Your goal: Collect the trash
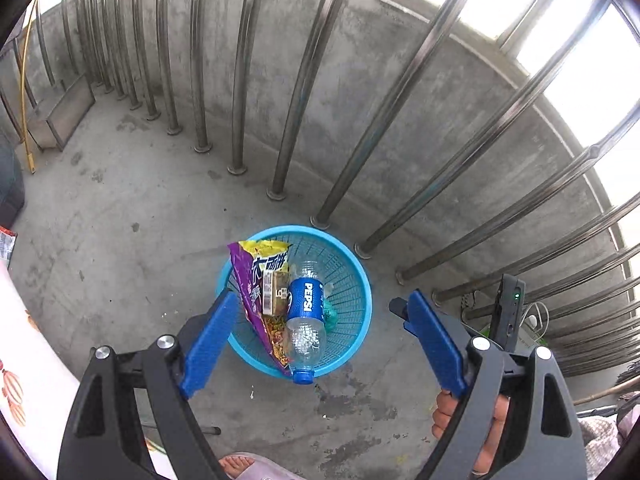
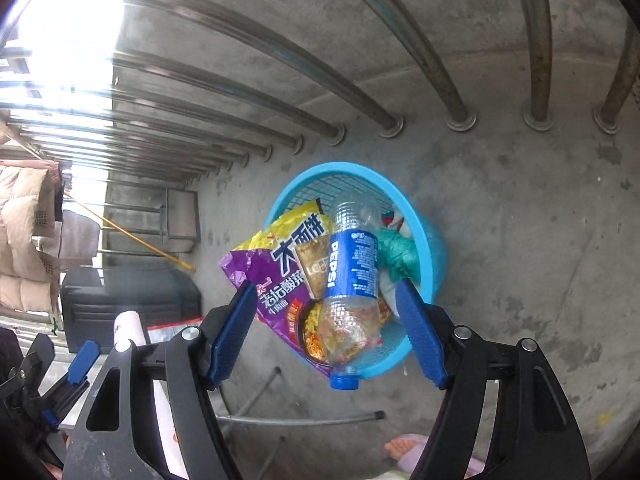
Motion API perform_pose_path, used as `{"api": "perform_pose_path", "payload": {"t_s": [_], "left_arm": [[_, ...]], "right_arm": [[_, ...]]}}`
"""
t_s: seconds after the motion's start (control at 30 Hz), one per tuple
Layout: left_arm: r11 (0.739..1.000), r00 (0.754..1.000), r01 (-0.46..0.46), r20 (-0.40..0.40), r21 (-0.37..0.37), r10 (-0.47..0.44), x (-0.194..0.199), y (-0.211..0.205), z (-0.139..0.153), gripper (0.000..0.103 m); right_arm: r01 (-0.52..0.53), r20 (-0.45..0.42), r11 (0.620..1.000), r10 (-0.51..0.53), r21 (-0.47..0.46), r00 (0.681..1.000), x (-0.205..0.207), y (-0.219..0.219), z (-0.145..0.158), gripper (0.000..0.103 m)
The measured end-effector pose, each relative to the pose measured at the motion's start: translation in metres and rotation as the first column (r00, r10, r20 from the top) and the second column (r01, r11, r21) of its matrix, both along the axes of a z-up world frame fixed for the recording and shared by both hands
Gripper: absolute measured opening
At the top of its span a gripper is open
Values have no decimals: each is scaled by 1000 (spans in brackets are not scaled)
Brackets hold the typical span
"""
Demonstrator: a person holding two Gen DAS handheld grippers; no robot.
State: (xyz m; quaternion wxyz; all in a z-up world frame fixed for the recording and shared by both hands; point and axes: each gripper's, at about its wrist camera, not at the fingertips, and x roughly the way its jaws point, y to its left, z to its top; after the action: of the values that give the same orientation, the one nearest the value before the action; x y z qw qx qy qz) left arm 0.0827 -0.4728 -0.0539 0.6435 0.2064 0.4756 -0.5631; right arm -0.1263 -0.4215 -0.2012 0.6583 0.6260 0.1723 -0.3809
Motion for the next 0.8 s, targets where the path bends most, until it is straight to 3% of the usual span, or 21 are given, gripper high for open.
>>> {"api": "perform_pose_path", "payload": {"t_s": [0.2, 0.3, 0.4, 0.47, 0.57, 0.67, 0.8], "left_arm": [[975, 997, -64, 35, -213, 72, -3, 100, 83, 85], [939, 985, -129, 67, -317, 158, -12, 166, 120, 93], [898, 966, -198, 77, -394, 247, -19, 232, 145, 94], [873, 952, -242, 72, -424, 299, -22, 271, 155, 94], [837, 927, -292, 77, -463, 366, -30, 327, 169, 94], [836, 907, -320, 109, -445, 406, -36, 366, 171, 94], [821, 890, -360, 101, -443, 445, -44, 408, 172, 94]], "right_arm": [[-73, -50, 972, 63, -224, 997, 12, 34, 74, 69], [-141, -100, 923, 113, -359, 989, 34, 59, 114, 69], [-225, -150, 873, 176, -433, 973, 65, 84, 139, 69], [-278, -195, 851, 210, -445, 958, 88, 99, 153, 69], [-280, -144, 829, 241, -484, 960, 111, 122, 174, 69], [-274, -139, 820, 236, -502, 962, 126, 148, 193, 69], [-338, -147, 776, 308, -532, 940, 142, 178, 210, 69]]}}
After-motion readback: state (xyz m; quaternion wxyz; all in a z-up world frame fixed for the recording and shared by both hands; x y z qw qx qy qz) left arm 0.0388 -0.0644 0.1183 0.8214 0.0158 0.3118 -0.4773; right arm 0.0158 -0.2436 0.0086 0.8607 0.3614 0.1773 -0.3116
